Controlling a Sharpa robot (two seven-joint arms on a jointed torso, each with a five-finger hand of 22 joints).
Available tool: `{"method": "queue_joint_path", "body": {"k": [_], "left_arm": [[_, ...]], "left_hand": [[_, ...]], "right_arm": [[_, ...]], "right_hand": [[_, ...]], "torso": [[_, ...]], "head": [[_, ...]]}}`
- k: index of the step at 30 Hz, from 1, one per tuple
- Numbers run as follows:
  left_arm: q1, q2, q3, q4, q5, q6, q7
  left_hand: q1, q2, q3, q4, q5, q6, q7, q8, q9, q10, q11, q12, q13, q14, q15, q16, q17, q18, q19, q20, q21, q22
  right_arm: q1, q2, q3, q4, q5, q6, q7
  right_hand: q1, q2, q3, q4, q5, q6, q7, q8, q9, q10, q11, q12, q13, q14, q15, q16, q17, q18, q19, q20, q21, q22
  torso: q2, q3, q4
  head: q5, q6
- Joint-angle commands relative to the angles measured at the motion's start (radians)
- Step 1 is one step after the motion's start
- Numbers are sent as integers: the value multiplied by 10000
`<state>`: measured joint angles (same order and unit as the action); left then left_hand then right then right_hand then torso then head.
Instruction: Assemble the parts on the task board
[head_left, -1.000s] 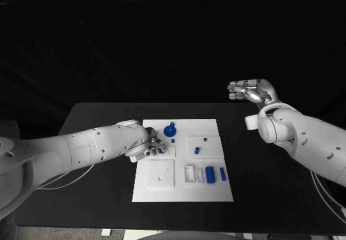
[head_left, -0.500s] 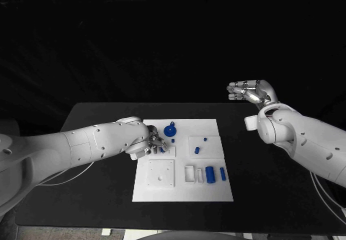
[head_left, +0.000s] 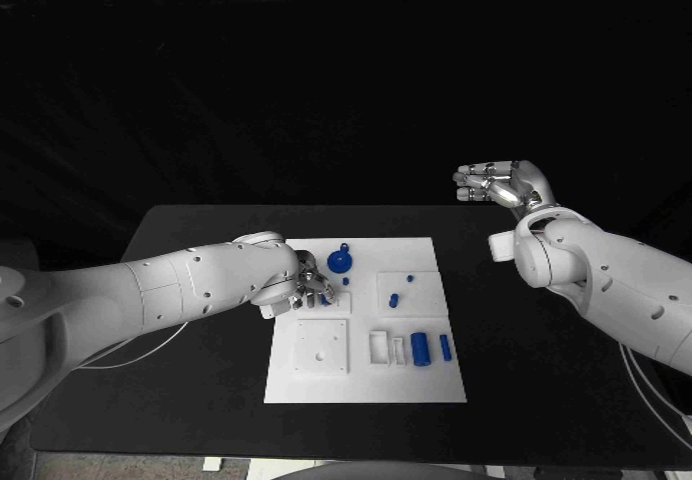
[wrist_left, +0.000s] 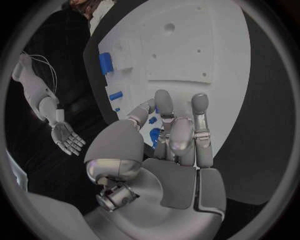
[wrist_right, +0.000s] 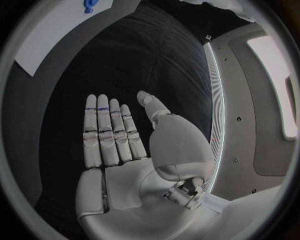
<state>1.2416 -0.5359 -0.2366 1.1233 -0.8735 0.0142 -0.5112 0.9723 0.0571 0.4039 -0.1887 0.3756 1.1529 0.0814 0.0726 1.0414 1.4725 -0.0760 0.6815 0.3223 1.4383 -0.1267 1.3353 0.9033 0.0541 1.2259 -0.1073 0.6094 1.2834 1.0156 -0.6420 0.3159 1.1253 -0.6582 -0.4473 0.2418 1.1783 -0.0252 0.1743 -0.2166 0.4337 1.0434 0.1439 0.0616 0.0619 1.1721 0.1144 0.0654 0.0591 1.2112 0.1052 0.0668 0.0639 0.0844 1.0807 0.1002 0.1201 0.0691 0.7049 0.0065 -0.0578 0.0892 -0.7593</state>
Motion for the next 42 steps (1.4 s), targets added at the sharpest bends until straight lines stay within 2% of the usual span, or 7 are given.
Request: {"method": "queue_joint_path", "body": {"k": [1,10,20,36,42], "left_arm": [[25,65,8,-59,-110,526,-99],[38,225,6,-332,-253,601,-169],[50,341,6,-555,-276,830,-250],[52,546,4,-835,-286,1107,-304],[52,616,2,-960,-286,1195,-333]], "left_hand": [[350,228,90,-25,81,2435,-1376,12,3,423,-147,55,-21,38,-6,38,15,105,88,-2,-53,26],[349,230,108,-13,107,2440,-1383,23,34,424,-153,99,-36,57,-12,65,58,128,129,18,-88,101],[356,224,127,-25,144,2436,-1381,27,87,423,-151,118,-63,53,-5,74,67,144,140,31,-121,177],[354,221,133,-27,146,2425,-1379,22,131,425,-150,132,-92,51,-1,80,74,141,150,30,-165,235],[359,219,137,-34,156,2417,-1378,19,155,422,-149,139,-112,48,-2,82,71,139,158,32,-198,273]], "right_arm": [[-12,16,5,-3,0,165,57],[-19,36,5,-15,4,170,60],[-21,42,5,-16,6,172,59],[-22,60,5,-21,19,180,60],[-22,67,5,-26,23,181,63]], "right_hand": [[-88,-17,53,-9,46,-34,20,2,0,-61,6,-58,-13,-80,9,-46,-7,71,-62,7,-42,9],[-91,-19,58,-11,50,-36,21,1,0,-62,6,-59,-13,-82,9,-47,-7,72,-62,7,-42,9],[-91,-19,58,-11,50,-36,21,1,0,-62,6,-59,-13,-82,9,-47,-7,72,-62,7,-42,9],[-100,-25,85,-12,51,-33,20,1,0,-62,7,-59,-13,-85,9,-45,-7,71,-68,10,-47,9],[-100,-25,85,-12,51,-33,20,1,0,-62,7,-59,-13,-85,9,-45,-7,71,-68,10,-47,9]], "torso": [[0,2,0],[5,4,-17],[1,3,2],[12,-2,-7],[2,3,10]], "head": [[-5,-15],[-6,-4],[-28,-38],[-46,-57],[-58,-62]]}}
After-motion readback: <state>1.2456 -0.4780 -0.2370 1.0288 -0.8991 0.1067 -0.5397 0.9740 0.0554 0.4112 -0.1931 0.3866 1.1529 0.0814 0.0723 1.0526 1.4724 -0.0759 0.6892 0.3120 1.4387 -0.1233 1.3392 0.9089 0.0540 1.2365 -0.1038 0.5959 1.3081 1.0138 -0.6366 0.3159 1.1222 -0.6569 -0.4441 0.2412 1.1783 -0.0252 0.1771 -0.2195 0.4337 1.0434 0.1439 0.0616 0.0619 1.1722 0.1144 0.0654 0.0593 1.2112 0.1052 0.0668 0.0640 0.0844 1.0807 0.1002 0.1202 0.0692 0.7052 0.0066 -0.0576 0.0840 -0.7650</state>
